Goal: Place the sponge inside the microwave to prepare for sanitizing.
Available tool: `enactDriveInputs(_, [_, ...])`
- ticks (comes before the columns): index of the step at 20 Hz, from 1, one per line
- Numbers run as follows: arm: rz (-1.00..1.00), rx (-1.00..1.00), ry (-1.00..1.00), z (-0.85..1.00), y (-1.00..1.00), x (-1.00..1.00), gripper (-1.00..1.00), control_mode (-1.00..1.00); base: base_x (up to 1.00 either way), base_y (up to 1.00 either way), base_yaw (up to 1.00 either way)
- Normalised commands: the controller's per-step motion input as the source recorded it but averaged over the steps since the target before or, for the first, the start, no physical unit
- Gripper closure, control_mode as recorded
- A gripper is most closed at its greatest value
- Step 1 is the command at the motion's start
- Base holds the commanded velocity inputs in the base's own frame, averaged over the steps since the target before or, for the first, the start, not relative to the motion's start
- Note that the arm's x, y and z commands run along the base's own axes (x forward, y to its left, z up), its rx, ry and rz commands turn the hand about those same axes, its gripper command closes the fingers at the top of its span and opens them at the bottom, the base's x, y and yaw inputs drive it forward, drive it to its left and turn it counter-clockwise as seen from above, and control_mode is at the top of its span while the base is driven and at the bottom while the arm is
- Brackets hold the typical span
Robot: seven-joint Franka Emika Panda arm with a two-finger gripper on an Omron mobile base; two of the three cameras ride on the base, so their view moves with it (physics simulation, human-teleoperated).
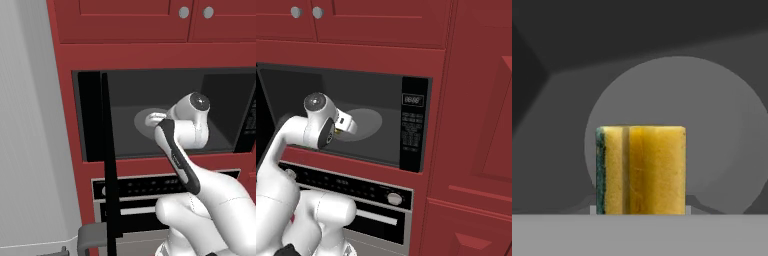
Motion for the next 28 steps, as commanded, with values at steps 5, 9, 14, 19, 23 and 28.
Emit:
enactDriveInputs(5, [0.00, -0.10, -0.03, -0.08, 0.03, 0.40, 1.00, -1.00, 0.00, 0.00, 0.00])
enactDriveInputs(9, [0.00, -0.11, 0.00, -0.12, 0.01, 0.38, 1.00, -1.00, 0.00, 0.00, 0.00])
enactDriveInputs(14, [0.00, -0.05, 0.00, -0.12, 0.00, 0.40, 1.00, -1.00, 0.00, 0.00, 0.00])
enactDriveInputs(19, [0.00, -0.02, 0.00, -0.18, 0.00, 0.31, 1.00, -1.00, 0.00, 0.00, 0.00])
enactDriveInputs(23, [0.00, 0.00, 0.00, -0.18, 0.00, 0.29, 1.00, -1.00, 0.00, 0.00, 0.00])
enactDriveInputs(28, [0.00, 0.00, 0.00, -0.21, -0.05, 0.16, 1.00, -1.00, 0.00, 0.00, 0.00])
